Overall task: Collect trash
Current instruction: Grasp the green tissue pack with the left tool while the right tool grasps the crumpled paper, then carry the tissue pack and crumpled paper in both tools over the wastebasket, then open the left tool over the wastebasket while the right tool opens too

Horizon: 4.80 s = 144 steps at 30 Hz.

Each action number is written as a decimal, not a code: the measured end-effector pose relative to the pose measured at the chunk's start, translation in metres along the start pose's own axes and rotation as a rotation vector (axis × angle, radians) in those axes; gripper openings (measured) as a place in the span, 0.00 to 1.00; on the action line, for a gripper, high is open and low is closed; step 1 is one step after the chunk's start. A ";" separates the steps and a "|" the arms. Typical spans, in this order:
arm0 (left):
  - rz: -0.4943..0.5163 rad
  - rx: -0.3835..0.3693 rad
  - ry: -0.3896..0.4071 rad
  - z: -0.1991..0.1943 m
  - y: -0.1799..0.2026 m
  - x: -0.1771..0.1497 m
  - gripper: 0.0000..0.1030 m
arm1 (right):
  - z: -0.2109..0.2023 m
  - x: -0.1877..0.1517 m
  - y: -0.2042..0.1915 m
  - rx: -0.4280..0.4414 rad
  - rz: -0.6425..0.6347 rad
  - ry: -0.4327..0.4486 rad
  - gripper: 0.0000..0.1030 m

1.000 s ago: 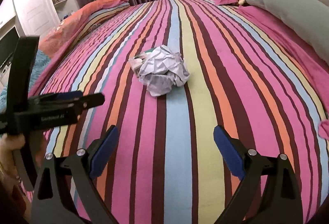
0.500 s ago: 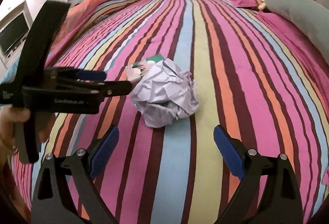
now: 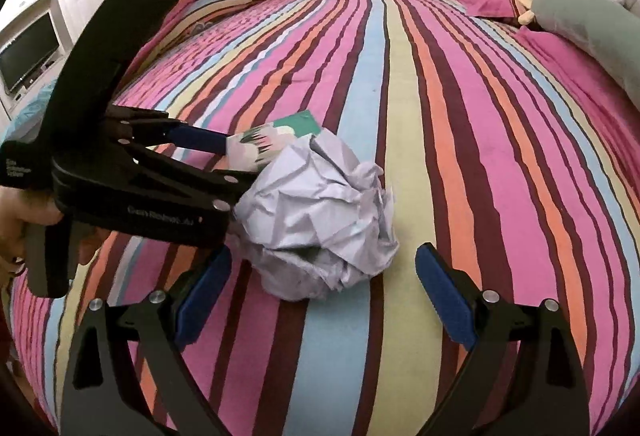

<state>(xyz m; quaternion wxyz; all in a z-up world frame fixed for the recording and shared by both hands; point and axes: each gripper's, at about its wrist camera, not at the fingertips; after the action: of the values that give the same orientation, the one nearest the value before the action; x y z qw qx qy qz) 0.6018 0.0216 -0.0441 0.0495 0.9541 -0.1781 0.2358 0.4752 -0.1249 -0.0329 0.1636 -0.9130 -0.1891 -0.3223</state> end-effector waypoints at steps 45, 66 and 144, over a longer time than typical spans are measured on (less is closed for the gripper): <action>-0.262 0.101 0.112 -0.155 0.081 -0.193 0.57 | -0.124 -0.108 -0.051 -0.083 0.153 -0.043 0.46; -0.320 0.083 0.088 -0.235 0.170 -0.383 0.57 | -0.221 -0.239 -0.109 -0.040 0.209 -0.050 0.46; -0.412 0.061 -0.494 -0.093 0.221 -0.499 0.84 | -0.107 -0.384 -0.085 -0.069 0.470 -0.626 0.89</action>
<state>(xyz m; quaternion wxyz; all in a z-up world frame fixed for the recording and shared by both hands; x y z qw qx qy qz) 0.0693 -0.0099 -0.1932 0.0230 0.9995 0.0194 -0.0125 0.1038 -0.1880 -0.1885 0.1368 -0.9905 -0.0047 0.0117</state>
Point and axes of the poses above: each gripper's, at about its wrist camera, not at the fingertips, and z roughly the way its jaws point, y to its right, x to its top, and after that the axes turned 4 degrees about x, right-handed
